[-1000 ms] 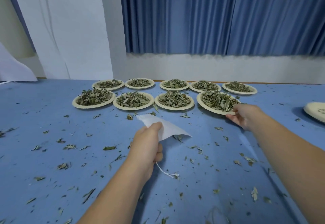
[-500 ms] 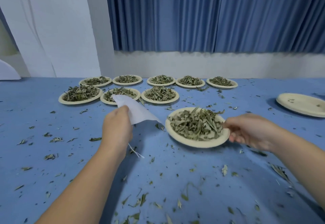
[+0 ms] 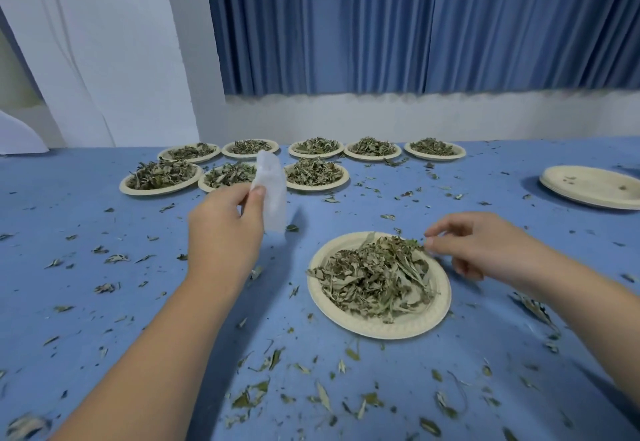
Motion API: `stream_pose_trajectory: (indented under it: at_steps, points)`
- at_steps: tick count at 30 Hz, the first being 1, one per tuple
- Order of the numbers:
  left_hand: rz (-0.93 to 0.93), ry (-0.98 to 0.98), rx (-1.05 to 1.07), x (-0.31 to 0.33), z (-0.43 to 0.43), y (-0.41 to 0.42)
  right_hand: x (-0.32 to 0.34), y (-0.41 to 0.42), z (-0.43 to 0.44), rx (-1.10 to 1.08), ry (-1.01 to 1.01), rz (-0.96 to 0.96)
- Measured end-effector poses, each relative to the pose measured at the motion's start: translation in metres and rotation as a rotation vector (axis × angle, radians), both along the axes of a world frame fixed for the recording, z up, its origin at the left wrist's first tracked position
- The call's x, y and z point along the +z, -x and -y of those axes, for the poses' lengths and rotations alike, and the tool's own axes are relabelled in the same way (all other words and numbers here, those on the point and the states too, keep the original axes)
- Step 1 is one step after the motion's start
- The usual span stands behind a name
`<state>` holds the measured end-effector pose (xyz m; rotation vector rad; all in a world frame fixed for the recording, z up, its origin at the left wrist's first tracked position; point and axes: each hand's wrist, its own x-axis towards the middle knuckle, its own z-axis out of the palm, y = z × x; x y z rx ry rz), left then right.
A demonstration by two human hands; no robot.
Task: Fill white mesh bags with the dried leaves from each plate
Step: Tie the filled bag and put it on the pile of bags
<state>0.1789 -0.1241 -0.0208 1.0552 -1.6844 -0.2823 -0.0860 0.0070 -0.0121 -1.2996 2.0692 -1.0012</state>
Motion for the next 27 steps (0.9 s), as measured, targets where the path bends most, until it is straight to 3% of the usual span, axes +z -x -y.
stream_pose_trajectory:
  at_steps: [5,8,12,17,23,27]
  points:
    - [0.138,0.165,0.011,-0.001,-0.002,0.003,-0.005,-0.01,0.003,0.079,0.125,-0.234]
    - [0.195,0.147,-0.002,-0.002,-0.002,0.007,-0.006,-0.016,0.004,0.114,0.112,-0.293]
    - [0.194,0.086,0.019,-0.001,0.0,0.009,-0.006,-0.012,0.007,-0.01,0.149,-0.352]
    - [0.21,0.007,-0.002,-0.001,0.0,0.009,-0.008,-0.009,0.005,0.011,-0.067,-0.237]
    - [0.139,-0.255,-0.122,0.001,-0.001,0.006,-0.007,-0.011,0.0,0.133,-0.119,-0.103]
    - [0.118,-0.281,-0.156,0.002,-0.005,0.007,-0.003,-0.012,-0.001,0.145,-0.122,-0.151]
